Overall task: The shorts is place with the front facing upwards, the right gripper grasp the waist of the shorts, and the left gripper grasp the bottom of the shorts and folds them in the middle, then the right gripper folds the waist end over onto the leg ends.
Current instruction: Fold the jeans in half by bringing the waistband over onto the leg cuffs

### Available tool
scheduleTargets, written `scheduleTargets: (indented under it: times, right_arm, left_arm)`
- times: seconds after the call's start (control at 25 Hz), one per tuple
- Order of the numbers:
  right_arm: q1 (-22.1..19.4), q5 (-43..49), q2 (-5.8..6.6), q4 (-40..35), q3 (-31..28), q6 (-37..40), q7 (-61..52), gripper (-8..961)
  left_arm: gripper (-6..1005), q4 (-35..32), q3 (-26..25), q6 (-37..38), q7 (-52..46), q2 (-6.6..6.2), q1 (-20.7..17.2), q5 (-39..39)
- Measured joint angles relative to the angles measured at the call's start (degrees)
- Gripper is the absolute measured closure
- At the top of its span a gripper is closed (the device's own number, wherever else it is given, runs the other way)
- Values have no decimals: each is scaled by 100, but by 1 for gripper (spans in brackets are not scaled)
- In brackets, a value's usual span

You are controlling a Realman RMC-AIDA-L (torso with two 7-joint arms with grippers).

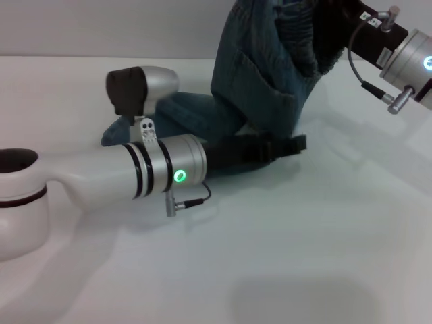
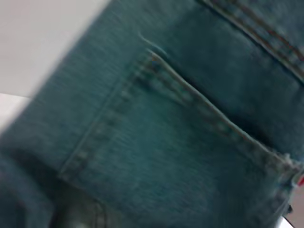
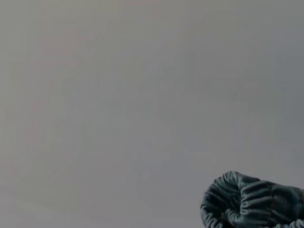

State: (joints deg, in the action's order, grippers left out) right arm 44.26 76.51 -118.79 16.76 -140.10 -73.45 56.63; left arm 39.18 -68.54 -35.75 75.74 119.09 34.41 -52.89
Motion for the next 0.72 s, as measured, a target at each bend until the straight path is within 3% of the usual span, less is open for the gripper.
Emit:
scheduleTargets:
  times: [0.24,0.72]
  right_arm:
    - [23,-240,-5,-2,376,142,3,848]
    - [28,-269,-3,-2,443,217,4,848]
  left_arm:
    - [223,142,408,108,6,0,12,209]
    - [223,178,785,262,12,0,150,395]
